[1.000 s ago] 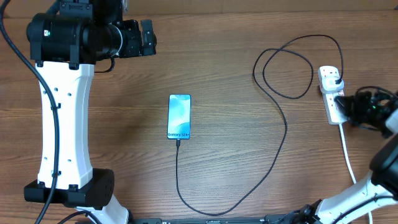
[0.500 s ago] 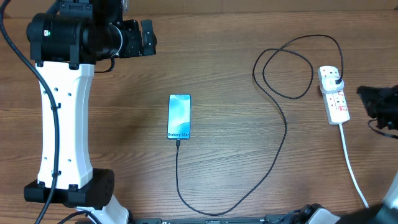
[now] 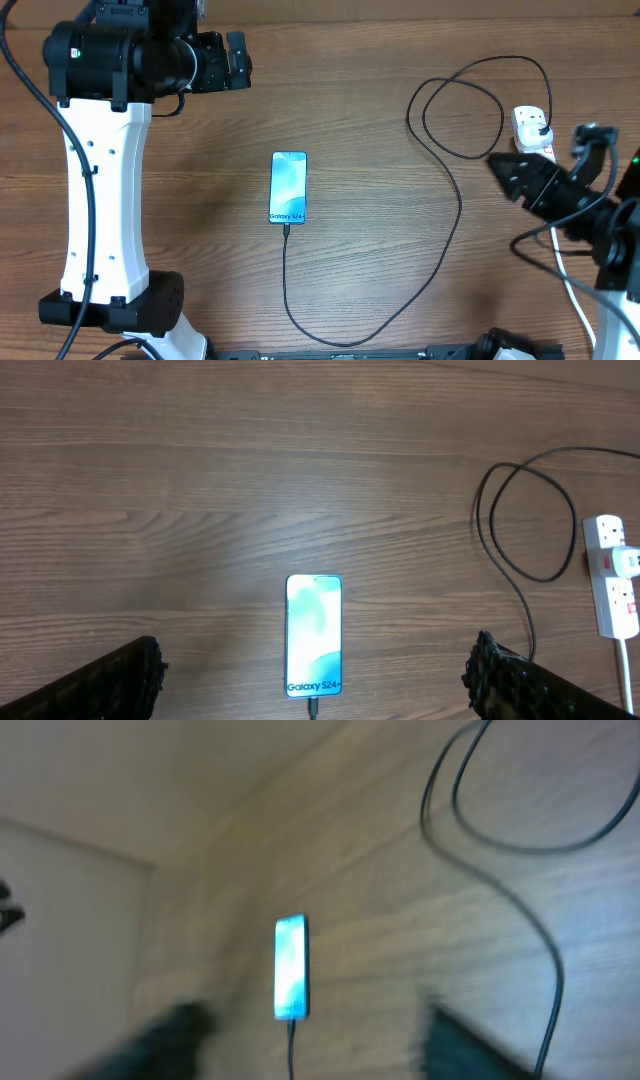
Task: Plug charger to phone and switch on socket
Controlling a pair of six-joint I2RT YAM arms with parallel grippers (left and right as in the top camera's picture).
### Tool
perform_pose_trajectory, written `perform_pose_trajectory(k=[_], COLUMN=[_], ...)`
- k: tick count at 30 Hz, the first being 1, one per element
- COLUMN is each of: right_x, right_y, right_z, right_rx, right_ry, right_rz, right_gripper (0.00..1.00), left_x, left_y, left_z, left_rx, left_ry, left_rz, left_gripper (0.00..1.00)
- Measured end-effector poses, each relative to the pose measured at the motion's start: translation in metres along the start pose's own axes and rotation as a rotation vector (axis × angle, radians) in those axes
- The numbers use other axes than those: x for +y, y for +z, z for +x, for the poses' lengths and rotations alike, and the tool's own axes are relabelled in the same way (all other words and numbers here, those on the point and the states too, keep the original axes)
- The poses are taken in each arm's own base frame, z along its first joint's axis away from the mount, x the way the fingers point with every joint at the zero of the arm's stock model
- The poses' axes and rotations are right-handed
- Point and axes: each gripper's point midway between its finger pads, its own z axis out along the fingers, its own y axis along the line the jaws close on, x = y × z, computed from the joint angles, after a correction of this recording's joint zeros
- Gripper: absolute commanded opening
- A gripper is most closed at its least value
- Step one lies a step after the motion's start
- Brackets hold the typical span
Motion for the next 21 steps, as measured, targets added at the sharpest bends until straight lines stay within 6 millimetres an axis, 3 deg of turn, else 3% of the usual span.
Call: perform_pose_trajectory(k=[4,21], right_x=[0.003,-0.002], right_y=[-0.003,0.007], right_z=[0.015,0.019], right_rx=[0.039,0.082], right_ry=[0.011,-0.024], right_rz=[0.005,0.027], right_gripper=[1.00,1.00], left_x=[0.000,0.000], left_y=[0.000,0.000], left_z=[0.000,0.000], left_rx=[0.000,0.000], left_ry=[0.000,0.000], left_rz=[0.000,0.000], left_gripper=[1.00,1.00])
